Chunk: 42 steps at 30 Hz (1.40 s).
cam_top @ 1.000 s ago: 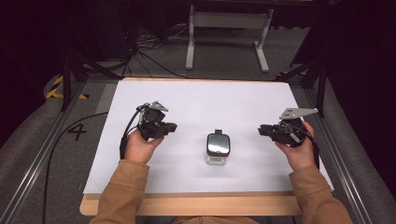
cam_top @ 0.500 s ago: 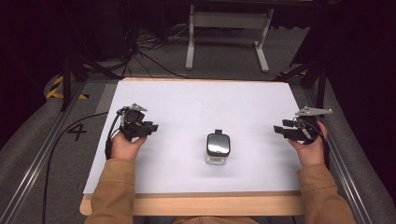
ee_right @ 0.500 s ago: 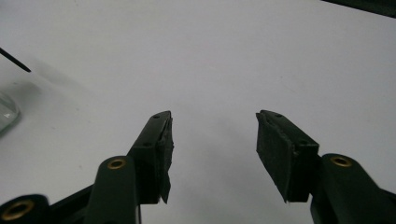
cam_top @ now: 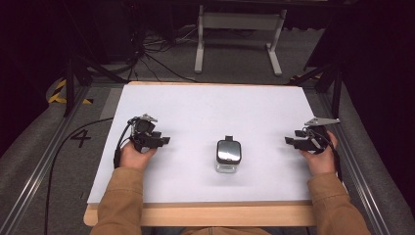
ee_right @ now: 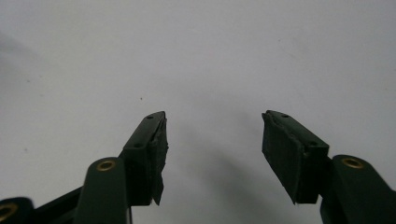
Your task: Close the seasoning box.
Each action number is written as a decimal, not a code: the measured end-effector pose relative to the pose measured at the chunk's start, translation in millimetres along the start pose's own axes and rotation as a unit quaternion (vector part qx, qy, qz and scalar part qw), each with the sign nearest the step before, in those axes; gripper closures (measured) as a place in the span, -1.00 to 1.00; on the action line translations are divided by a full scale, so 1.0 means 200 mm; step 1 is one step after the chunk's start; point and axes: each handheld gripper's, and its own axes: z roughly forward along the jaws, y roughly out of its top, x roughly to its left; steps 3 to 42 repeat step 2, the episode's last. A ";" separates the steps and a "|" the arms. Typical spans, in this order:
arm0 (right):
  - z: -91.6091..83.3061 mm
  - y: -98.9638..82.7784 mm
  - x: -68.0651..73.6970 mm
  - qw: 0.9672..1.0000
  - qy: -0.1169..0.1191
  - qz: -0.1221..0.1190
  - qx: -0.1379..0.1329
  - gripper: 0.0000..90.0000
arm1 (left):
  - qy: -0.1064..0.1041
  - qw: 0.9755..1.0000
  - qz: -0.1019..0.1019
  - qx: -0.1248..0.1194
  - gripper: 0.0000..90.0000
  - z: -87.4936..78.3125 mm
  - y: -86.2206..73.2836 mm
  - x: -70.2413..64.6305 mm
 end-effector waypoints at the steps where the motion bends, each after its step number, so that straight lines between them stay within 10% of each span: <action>1: 0.00 0.00 0.00 1.000 0.000 0.000 0.000 -0.12 | 0.000 1.000 0.000 0.000 0.10 0.00 0.00 0.00; 42: 0.00 0.01 0.01 1.000 0.006 -0.003 -0.008 -0.14 | -0.003 1.000 -0.002 -0.003 0.10 0.00 0.00 -0.01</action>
